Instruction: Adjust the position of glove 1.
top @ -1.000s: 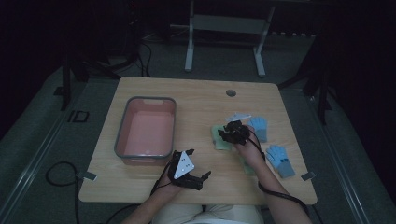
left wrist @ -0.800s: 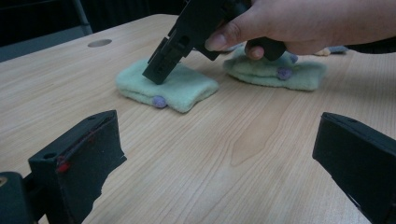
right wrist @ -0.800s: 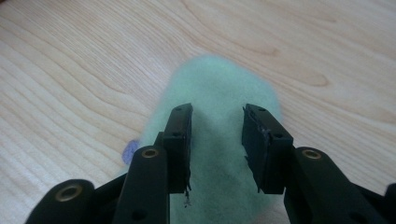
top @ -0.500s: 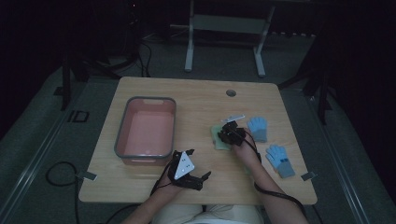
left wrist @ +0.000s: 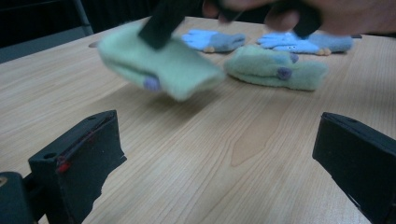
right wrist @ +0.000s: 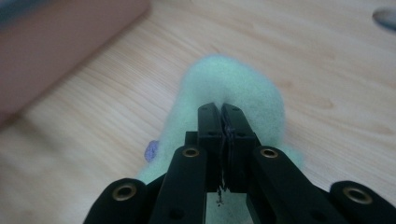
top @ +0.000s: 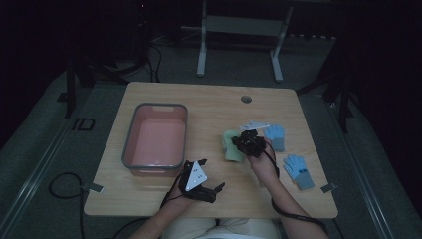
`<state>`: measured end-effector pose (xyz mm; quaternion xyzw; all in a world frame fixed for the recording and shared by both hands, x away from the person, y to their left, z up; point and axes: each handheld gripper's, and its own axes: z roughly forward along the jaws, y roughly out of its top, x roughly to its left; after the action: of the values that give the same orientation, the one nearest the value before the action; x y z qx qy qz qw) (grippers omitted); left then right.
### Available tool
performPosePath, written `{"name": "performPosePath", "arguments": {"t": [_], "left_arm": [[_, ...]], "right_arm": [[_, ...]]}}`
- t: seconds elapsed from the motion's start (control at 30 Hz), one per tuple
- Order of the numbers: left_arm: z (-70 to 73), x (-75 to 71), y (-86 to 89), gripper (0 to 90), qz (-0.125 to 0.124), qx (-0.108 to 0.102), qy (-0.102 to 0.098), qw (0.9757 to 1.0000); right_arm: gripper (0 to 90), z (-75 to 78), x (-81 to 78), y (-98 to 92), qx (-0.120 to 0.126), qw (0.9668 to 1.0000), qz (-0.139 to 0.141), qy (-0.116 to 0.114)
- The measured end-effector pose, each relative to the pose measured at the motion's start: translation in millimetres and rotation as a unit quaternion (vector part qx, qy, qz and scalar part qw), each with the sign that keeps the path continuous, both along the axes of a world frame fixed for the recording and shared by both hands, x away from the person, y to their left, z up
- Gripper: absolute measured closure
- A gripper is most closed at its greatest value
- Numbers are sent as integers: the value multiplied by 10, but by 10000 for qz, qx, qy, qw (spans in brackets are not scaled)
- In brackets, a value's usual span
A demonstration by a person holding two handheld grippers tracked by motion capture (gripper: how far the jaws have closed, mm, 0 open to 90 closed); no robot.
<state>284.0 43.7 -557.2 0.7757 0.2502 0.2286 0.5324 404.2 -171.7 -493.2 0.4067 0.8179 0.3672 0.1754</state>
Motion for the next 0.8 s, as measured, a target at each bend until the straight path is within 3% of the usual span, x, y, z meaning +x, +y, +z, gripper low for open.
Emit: {"name": "performPosePath", "arguments": {"t": [0.07,0.17,0.37,0.47,0.57,0.73,0.8], "left_arm": [[-1,2,1,11,0,-26,13,10000],[0,3,6,11,0,-40,23,10000],[-1,3,5,11,-11,-52,19,10000],[-1,4,6,11,-18,-46,11,10000],[0,0,5,11,-20,-24,-3,10000],[0,-1,4,11,-40,-6,-13,10000],[0,-2,3,11,-46,-6,-8,10000]], "right_arm": [[875,145,-125,-15,151,9998,56,-115],[875,271,-270,-32,172,9993,169,-290],[875,384,-529,-127,388,9984,155,-382],[875,341,-659,-143,320,9987,25,-403],[875,226,-724,-146,386,9990,-42,-225],[875,-20,-803,-87,127,9999,-44,-56],[875,-91,-806,-80,185,9998,-98,74]]}}
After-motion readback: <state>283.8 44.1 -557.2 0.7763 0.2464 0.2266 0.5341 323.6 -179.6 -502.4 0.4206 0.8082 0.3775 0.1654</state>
